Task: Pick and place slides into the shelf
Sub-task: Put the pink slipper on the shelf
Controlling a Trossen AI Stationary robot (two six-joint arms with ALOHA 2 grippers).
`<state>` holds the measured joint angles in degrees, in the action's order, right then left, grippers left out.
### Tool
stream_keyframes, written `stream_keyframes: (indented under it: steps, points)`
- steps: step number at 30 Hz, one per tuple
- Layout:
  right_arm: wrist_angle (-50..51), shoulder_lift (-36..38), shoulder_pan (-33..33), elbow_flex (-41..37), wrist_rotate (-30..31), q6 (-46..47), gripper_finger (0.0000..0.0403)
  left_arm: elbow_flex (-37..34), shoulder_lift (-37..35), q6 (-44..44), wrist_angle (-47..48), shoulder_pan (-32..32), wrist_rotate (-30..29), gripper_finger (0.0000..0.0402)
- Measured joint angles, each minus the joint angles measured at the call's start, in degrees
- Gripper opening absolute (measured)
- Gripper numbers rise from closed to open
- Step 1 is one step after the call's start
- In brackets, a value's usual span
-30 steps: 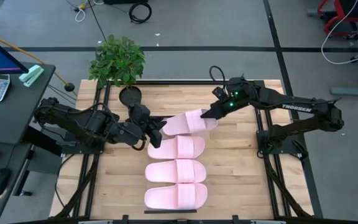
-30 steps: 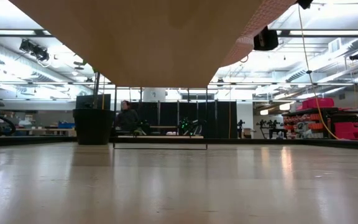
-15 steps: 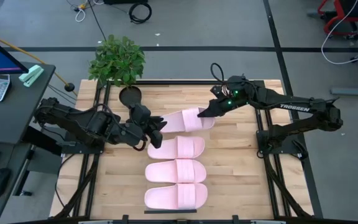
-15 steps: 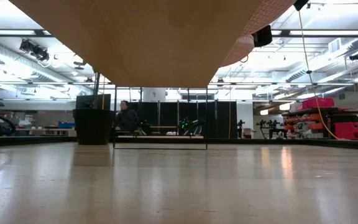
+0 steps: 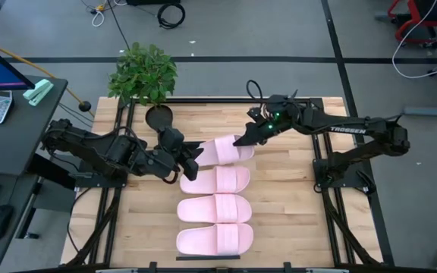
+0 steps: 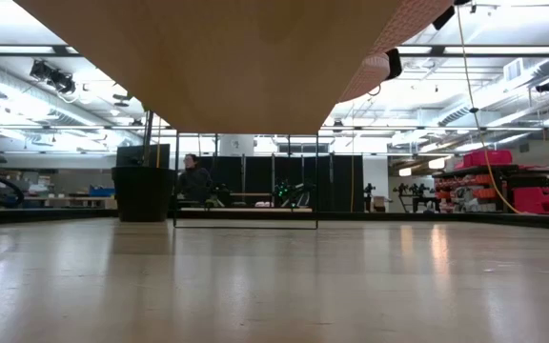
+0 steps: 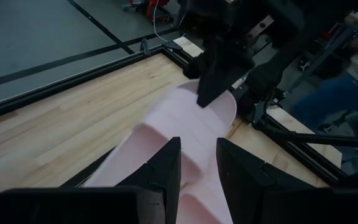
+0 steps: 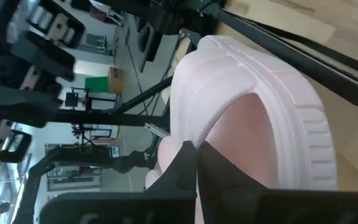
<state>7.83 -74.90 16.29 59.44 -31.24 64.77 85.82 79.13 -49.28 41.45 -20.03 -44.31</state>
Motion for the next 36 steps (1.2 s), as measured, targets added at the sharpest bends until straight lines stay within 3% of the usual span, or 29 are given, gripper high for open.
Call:
stream_keyframes:
  steps: [14, 36]
  points:
    - [-6.3, -4.6, -0.9, 0.0, -1.8, 1.1, 0.0000, 0.0, 0.0, 0.1, -0.1, 0.0, 0.0, 0.0107]
    - [-6.1, -9.5, -2.6, 0.1, -1.3, -1.4, 0.0000, 0.0, 0.0, 0.4, -0.1, 0.0, 0.0, 0.0107]
